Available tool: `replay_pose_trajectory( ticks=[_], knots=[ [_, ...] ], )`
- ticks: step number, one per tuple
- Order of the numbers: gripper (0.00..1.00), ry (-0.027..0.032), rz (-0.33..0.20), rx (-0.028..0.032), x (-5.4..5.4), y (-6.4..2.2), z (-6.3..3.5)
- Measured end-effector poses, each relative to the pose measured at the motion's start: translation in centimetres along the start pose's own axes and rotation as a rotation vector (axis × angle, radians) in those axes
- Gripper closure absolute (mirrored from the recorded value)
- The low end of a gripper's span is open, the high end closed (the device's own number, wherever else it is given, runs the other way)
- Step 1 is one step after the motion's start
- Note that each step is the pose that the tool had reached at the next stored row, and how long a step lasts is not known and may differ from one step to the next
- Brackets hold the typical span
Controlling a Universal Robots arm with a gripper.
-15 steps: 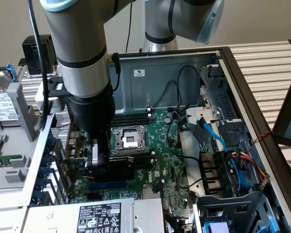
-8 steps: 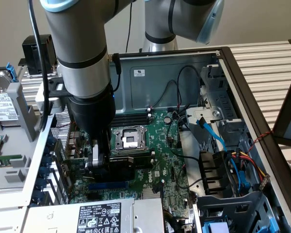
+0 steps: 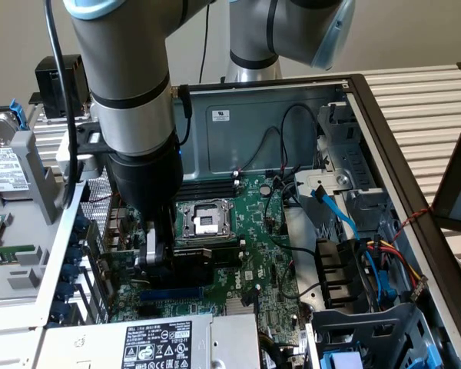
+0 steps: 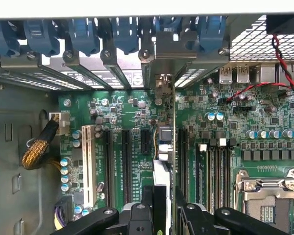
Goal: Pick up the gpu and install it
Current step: 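Insert the gpu into the slot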
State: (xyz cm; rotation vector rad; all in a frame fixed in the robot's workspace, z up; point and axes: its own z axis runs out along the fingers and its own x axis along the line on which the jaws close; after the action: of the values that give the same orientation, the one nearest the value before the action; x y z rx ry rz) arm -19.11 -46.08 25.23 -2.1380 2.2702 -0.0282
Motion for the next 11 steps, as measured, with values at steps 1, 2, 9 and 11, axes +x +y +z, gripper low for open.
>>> replay_pose_trajectory(
  ticks=[1,2,9,11],
  knots=[
    [0.73,-0.0002,0.001,0.0,0.0,0.0,0.0],
    [0.73,-0.0005,0.001,0.0,0.01,0.0,0.01],
    [0.73,-0.0003,0.004,-0.0001,0.08,-0.05,0.06],
    [0.73,-0.0005,0.004,0.0,0.08,-0.05,0.07]
  ],
)
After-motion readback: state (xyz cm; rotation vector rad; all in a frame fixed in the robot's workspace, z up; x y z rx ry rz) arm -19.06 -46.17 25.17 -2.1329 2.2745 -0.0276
